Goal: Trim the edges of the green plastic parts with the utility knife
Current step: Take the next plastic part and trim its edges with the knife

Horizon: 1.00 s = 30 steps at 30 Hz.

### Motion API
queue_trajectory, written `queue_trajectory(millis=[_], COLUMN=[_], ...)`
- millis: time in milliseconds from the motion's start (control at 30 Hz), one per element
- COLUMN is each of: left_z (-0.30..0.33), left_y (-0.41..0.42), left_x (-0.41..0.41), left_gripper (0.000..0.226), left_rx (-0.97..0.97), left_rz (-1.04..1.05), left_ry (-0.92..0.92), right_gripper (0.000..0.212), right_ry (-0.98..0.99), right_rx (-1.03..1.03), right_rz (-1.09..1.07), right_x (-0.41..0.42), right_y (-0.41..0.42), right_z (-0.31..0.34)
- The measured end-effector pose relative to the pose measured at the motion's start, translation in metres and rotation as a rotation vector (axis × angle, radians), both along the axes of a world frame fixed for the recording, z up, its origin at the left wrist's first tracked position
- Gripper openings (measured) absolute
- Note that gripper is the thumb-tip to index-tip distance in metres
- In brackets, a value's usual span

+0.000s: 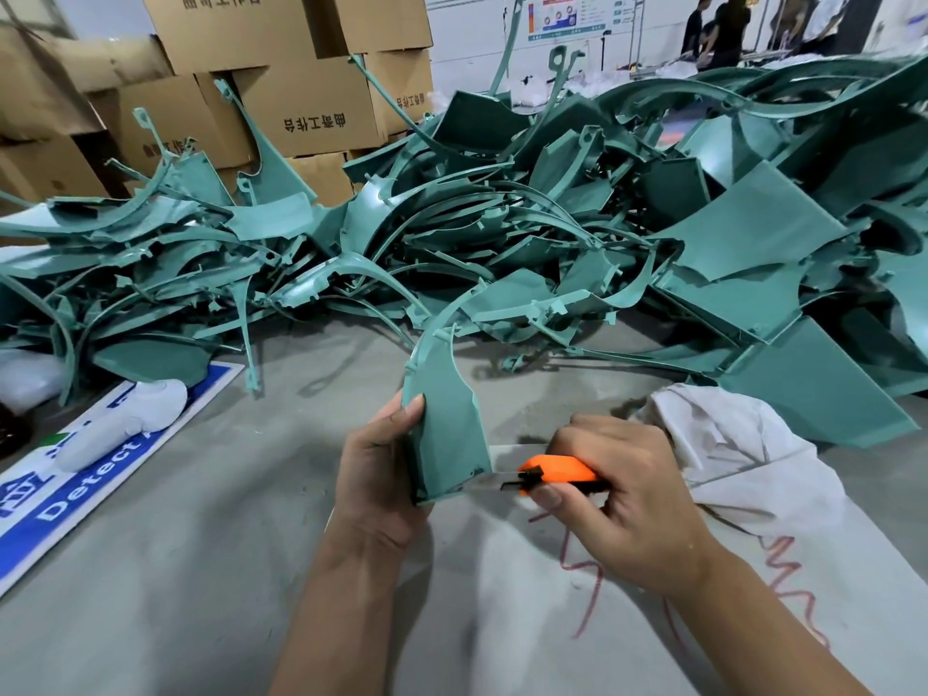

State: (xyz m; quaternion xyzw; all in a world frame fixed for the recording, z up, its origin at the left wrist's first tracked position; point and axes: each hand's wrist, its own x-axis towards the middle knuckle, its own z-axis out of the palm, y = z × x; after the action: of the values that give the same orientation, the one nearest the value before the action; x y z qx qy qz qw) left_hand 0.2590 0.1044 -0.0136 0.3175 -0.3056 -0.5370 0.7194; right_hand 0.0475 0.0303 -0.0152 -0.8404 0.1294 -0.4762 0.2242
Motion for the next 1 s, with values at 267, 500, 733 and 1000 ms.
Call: queue_trajectory(millis=[267,500,733,1000], left_z=[-0.001,0.004,0.006,0.006], left_y=[0.002,0.005,-0.012,-0.021], left_x=[0.000,-0.003,-0.015,-0.021], left_gripper=[0.034,0.050,0.065,0.047], left_rx=[-0.095,-0.047,-0.001,0.170], left_rz=[-0.174,-0.041,0.490,0.834], left_ry=[0.034,0.088,0.316,0.293], right_gripper=[0.063,0.047,0.032,0.047], right_ry=[0.013,-0.027,-0.144,0.396], right_rx=[0.091,0.092,0.234,0.016], right_rz=[0.107,-0.327,-0.329,-0.211], right_x=[-0.001,-0.001,0.002,0.008], right_y=[0.000,-0.008,-0.009,0.004], right_z=[0.003,0.003,0.000,-0.006])
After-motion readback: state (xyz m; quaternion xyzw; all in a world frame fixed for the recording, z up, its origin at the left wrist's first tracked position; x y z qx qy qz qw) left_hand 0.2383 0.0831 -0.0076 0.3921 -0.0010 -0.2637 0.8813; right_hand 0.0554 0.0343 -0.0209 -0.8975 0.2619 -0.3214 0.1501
